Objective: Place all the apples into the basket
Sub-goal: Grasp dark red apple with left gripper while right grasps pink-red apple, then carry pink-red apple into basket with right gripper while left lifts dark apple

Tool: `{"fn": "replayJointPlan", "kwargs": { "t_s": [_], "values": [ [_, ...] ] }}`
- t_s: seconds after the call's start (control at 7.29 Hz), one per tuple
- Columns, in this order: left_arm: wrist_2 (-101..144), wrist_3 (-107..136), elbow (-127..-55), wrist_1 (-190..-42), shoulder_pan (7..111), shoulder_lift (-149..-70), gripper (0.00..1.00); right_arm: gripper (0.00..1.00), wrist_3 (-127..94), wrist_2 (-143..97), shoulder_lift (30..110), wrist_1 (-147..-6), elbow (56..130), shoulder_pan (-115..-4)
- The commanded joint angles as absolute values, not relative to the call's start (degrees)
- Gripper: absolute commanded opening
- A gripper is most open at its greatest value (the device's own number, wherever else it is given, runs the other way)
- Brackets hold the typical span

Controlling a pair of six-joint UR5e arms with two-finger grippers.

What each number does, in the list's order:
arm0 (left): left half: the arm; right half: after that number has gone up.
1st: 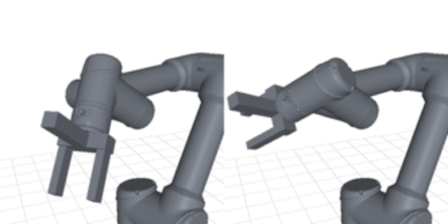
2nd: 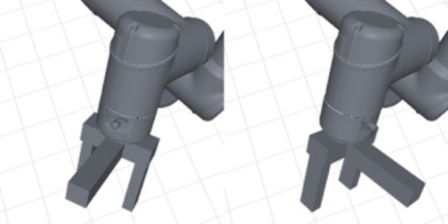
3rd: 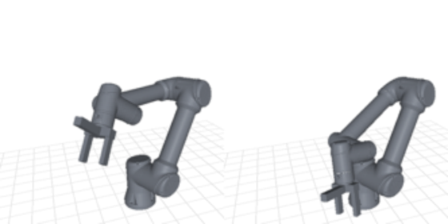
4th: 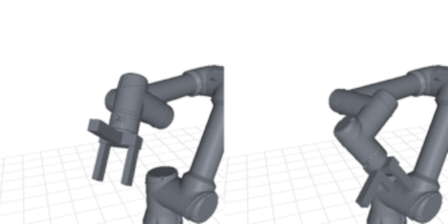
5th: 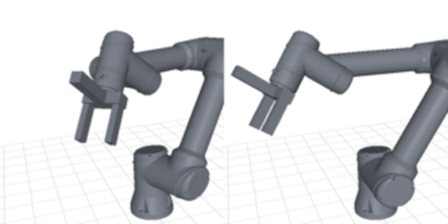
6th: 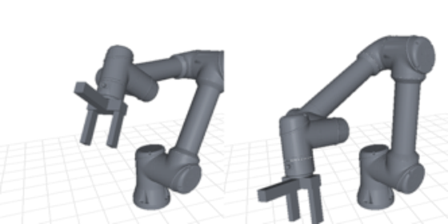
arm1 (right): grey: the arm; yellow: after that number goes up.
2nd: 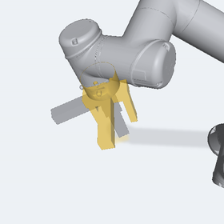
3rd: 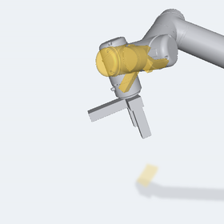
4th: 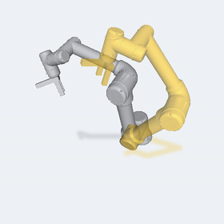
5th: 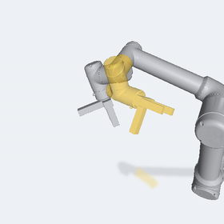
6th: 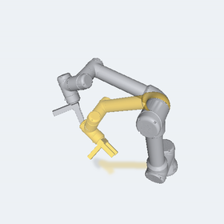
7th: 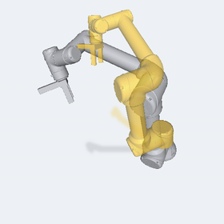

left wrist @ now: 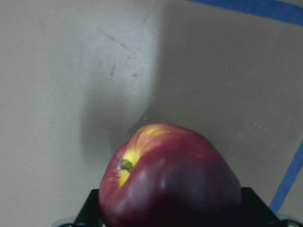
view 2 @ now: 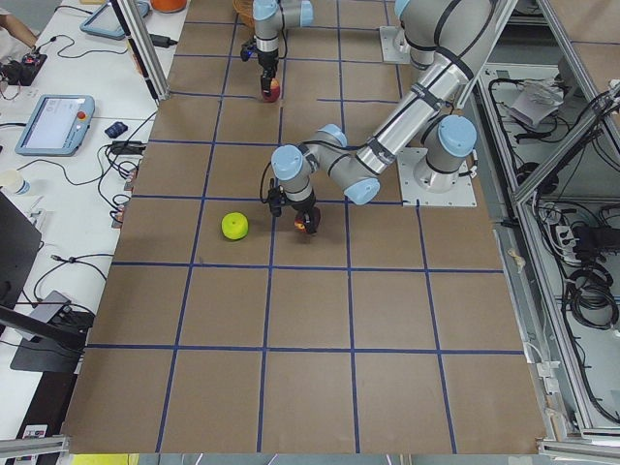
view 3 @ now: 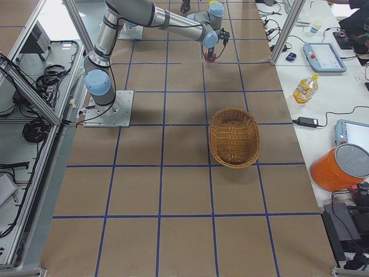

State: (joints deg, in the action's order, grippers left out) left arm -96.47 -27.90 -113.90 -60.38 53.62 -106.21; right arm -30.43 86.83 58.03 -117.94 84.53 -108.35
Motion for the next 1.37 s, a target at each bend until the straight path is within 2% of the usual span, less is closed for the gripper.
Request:
{"fn": "replayJointPlan", "kwargs": {
  "t_s": [0.0, 0.41, 0.82, 1.24],
  "values": [
    [-91.89, -26.21, -113.20, -64.92, 57.63, -102.76, 0.00, 0.00, -23.60, 87.10, 64.40, -101.59, 78.60, -99.64],
    [-80.82, 0.85, -111.20, -59.37, 82.52, -105.28, 0.00, 0.00, -5.97, 92.86, 66.01, -96.85, 77.43, -80.48],
    [-77.86, 14.32, -100.22, -55.46, 102.07, -111.24, 0.00, 0.00, 14.52, 97.26, 62.87, -105.68, 77.17, -67.36],
    [-81.91, 14.15, -99.41, -49.58, 107.91, -116.88, 0.00, 0.00, 22.49, 97.91, 57.32, -109.95, 77.26, -60.40]
  ]
}}
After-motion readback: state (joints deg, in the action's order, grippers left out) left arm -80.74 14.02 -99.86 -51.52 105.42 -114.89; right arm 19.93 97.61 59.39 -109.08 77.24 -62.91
